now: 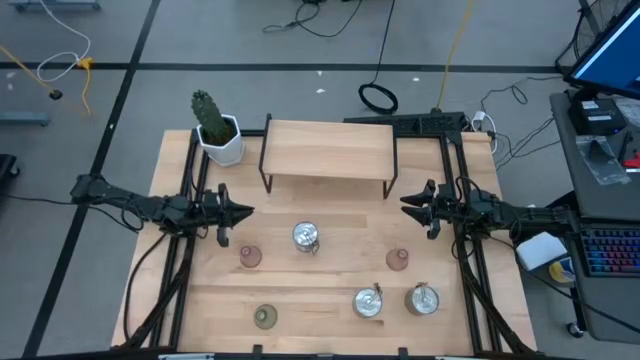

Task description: Pick & Place candle stick holders

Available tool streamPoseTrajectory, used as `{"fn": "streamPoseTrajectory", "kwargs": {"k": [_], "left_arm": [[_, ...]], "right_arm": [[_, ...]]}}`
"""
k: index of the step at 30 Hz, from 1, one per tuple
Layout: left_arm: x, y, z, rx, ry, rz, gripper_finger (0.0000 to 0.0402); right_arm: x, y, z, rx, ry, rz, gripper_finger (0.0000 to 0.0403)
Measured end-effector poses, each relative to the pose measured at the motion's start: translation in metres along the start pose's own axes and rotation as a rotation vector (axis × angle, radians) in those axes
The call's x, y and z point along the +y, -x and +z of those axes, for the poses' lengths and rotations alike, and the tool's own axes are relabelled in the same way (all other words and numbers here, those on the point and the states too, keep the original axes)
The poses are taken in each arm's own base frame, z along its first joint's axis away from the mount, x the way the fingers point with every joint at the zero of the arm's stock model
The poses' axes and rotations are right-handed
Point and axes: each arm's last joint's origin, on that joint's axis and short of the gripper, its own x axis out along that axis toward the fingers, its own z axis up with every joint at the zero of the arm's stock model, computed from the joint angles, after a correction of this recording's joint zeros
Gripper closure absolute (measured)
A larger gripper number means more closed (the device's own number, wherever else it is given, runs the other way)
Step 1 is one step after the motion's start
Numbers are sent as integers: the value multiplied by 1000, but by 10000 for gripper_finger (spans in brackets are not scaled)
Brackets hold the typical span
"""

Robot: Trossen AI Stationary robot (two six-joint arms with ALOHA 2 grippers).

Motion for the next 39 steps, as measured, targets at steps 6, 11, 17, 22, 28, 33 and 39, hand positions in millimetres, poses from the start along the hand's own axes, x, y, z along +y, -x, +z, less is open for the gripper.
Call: {"fn": "streamPoseTrajectory", "kwargs": {"k": [6,11,17,22,28,33,39], "left_arm": [[0,0,0,0,0,1,369],[0,0,0,0,0,0,369],[0,0,0,0,0,0,369],[0,0,0,0,-5,1,369],[0,0,0,0,-10,0,369],[0,0,0,-3,-9,2,369],[0,0,1,-10,58,4,369]], "right_arm": [[0,0,0,0,0,0,259],[1,0,2,-18,-5,6,259],[2,0,6,-65,-10,24,259],[2,0,6,-66,-10,25,259],[3,0,7,-70,-11,27,259],[4,0,9,-95,-40,39,259],[5,1,12,-121,-124,55,259]]}}
